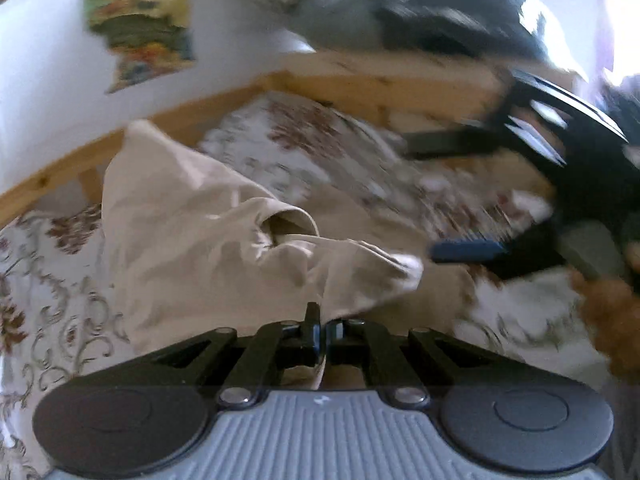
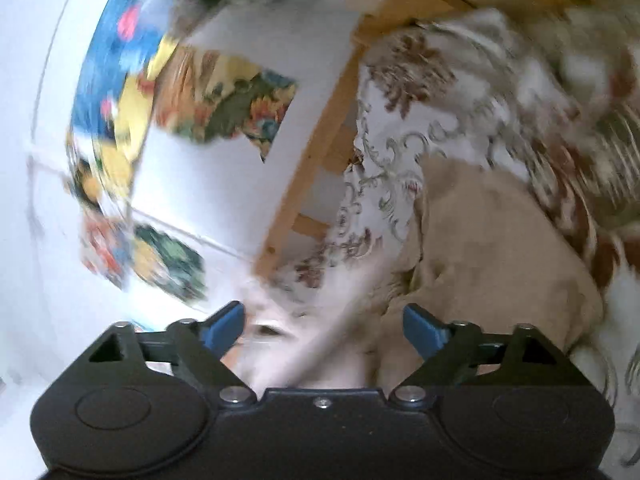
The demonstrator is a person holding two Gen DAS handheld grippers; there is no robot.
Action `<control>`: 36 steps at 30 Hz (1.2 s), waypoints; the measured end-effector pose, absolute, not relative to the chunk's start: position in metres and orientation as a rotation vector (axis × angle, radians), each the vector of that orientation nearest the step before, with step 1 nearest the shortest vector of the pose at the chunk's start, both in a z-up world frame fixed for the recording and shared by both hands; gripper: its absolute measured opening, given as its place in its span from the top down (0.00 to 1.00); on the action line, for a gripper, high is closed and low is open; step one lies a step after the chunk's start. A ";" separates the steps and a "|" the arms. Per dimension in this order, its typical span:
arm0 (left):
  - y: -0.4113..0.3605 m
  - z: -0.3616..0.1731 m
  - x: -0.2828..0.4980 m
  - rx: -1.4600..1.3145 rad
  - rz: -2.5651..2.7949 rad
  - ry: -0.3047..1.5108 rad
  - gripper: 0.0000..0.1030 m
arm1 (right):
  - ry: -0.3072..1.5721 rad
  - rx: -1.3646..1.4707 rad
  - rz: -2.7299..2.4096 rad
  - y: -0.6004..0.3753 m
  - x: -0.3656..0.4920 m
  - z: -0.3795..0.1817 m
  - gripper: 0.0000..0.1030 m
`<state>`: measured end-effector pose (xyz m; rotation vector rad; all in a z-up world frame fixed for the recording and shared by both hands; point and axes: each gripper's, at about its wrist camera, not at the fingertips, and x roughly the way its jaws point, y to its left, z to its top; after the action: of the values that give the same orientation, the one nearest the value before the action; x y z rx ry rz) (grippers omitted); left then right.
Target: Fold large clothes
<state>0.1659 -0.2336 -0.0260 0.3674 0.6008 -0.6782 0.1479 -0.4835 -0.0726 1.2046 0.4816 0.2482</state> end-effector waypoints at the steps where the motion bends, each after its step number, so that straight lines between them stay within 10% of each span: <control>1: -0.240 -0.032 0.159 0.396 -0.702 0.605 1.00 | 0.508 1.196 0.246 -0.486 0.152 -0.076 0.07; 10: -0.252 -0.048 0.136 0.432 -0.689 0.625 1.00 | 0.646 1.056 0.131 -0.473 0.162 -0.084 0.17; 15: -0.240 -0.034 0.165 0.285 -0.624 0.660 1.00 | 0.616 1.196 0.054 -0.492 0.144 -0.093 0.00; 29: -0.260 -0.059 0.124 0.572 -0.852 0.608 0.99 | 0.677 1.176 0.228 -0.478 0.178 -0.102 0.04; 32: -0.263 -0.059 0.125 0.556 -0.843 0.609 0.99 | 0.765 1.067 0.204 -0.464 0.188 -0.109 0.29; 34: -0.261 -0.057 0.126 0.528 -0.840 0.616 0.98 | 0.797 0.990 0.175 -0.457 0.192 -0.110 0.71; 36: -0.256 -0.052 0.127 0.492 -0.843 0.608 0.93 | 0.771 0.920 0.178 -0.451 0.193 -0.103 0.81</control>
<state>0.1271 -0.2560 -0.0517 0.4918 0.6082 -0.8435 0.1932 -0.4510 -0.1034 0.9204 0.7708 0.1777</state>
